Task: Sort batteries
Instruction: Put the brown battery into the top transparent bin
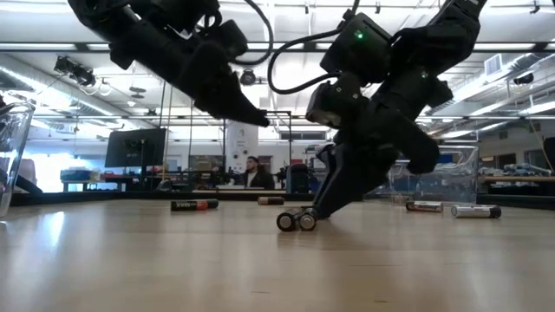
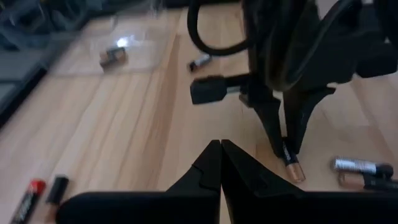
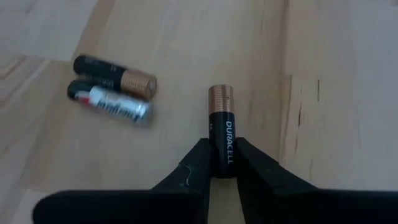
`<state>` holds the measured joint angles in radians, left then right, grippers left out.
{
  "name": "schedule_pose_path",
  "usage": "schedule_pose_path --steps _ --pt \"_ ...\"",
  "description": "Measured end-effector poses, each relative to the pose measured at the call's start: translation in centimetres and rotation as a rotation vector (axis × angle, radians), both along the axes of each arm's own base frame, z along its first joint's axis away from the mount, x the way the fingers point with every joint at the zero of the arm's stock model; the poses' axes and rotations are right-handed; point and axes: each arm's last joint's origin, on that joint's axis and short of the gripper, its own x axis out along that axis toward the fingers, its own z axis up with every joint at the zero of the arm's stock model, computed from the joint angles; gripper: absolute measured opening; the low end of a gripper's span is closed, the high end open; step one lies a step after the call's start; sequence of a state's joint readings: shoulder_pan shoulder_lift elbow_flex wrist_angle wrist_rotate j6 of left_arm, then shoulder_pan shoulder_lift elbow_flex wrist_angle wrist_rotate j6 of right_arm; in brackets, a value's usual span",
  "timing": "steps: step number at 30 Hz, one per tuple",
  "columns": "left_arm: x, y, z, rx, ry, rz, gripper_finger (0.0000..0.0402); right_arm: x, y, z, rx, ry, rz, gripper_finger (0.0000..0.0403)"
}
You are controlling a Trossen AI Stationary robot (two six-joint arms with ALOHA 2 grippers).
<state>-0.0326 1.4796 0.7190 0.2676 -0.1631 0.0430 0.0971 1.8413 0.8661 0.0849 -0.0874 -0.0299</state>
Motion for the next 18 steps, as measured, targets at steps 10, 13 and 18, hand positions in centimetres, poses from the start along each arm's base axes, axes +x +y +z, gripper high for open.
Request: schedule_pose_path --steps 10,13,18 --pt "-0.2 0.0 -0.2 0.048 -0.106 -0.023 0.0013 -3.3 -2.0 7.8 -0.135 -0.068 -0.2 0.006" --pt "-0.2 0.0 -0.1 0.048 -0.107 -0.023 0.0013 -6.0 -4.1 11.1 -0.194 -0.078 -0.441 0.006" --pt "-0.2 0.0 -0.2 0.05 -0.106 -0.024 0.0013 -11.7 -8.8 14.2 -0.259 -0.03 -0.925 0.006"
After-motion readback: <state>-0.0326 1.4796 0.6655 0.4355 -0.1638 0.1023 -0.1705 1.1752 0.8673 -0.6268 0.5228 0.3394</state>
